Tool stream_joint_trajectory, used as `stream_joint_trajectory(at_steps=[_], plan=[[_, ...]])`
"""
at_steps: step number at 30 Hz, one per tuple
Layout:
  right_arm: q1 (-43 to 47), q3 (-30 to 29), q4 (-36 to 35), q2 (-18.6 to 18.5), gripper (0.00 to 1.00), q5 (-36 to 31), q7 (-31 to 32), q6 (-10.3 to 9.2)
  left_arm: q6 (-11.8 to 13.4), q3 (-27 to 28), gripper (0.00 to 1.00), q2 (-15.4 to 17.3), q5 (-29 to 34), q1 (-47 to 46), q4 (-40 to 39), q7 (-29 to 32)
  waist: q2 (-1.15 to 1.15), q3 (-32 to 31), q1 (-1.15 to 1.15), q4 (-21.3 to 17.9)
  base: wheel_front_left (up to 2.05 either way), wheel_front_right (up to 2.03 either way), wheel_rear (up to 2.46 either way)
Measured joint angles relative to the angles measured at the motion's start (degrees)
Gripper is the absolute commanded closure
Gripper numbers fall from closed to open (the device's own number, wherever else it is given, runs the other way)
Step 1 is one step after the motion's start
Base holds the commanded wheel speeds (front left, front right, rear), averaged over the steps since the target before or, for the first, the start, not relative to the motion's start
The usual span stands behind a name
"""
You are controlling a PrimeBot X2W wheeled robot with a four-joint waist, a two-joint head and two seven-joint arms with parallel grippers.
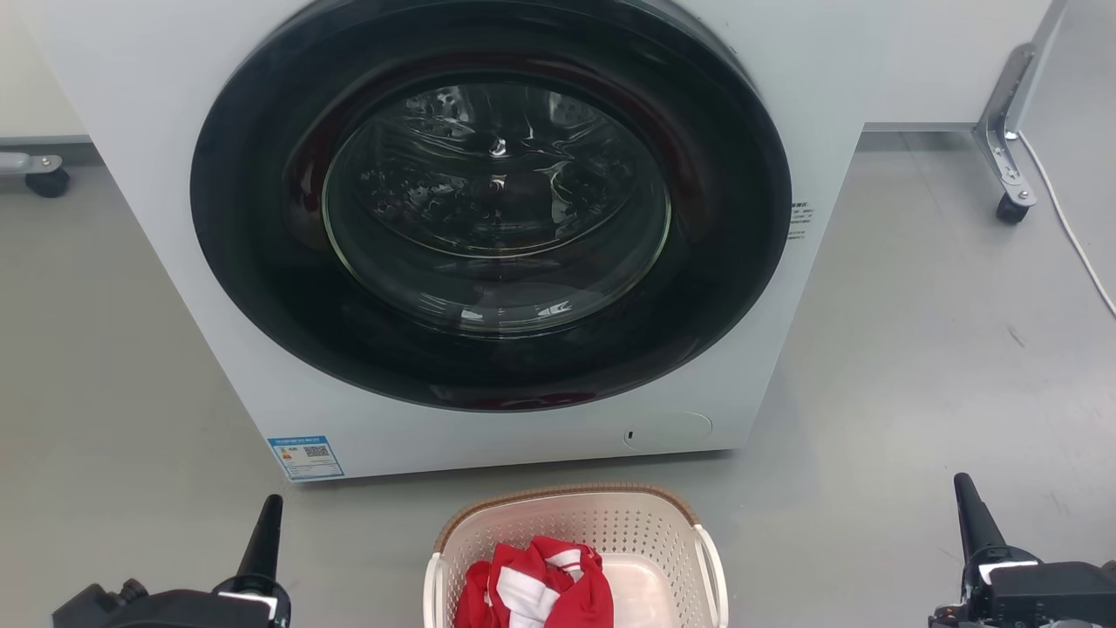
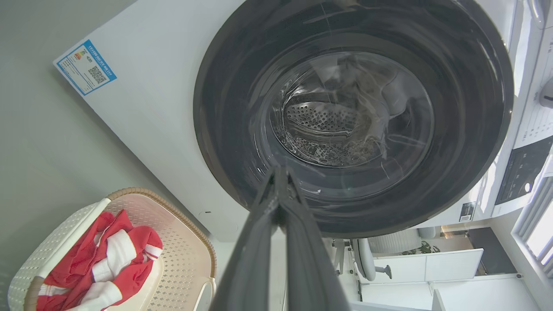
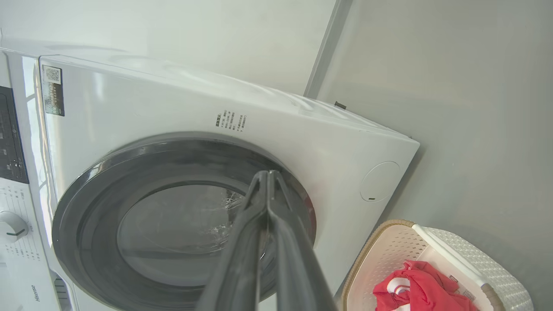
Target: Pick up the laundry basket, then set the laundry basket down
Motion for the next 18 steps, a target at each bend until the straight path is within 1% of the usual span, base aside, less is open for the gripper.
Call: stream_joint_trajectory(at_steps=[4,7,18], plan=[[0.0,-1.0,0.4,0.5,1.0,3.1,0.8,0.54,-0.5,0.6,1.0,-0.1,-3.3,-0.4,0.5,0.5,0.0,-0.1,0.0,0.0,0.0,0.0,0.0],[-0.1,-1.7,0.7,0.8,1.0,5.4,1.3,1.03,-1.4,1.1,1.0,-0.2,-6.0,-1.0,0.9,0.6,0.0,-0.1,0.0,0.0,0.0,0.0,0.0],[-1.0,-4.4,1.8,2.2,1.0,13.5,3.2,2.63,-2.7,2.8,1.0,-0.6,-14.4,-2.2,2.1,2.0,0.0,-0.4,0.0,0.1,0.0,0.0,0.0]])
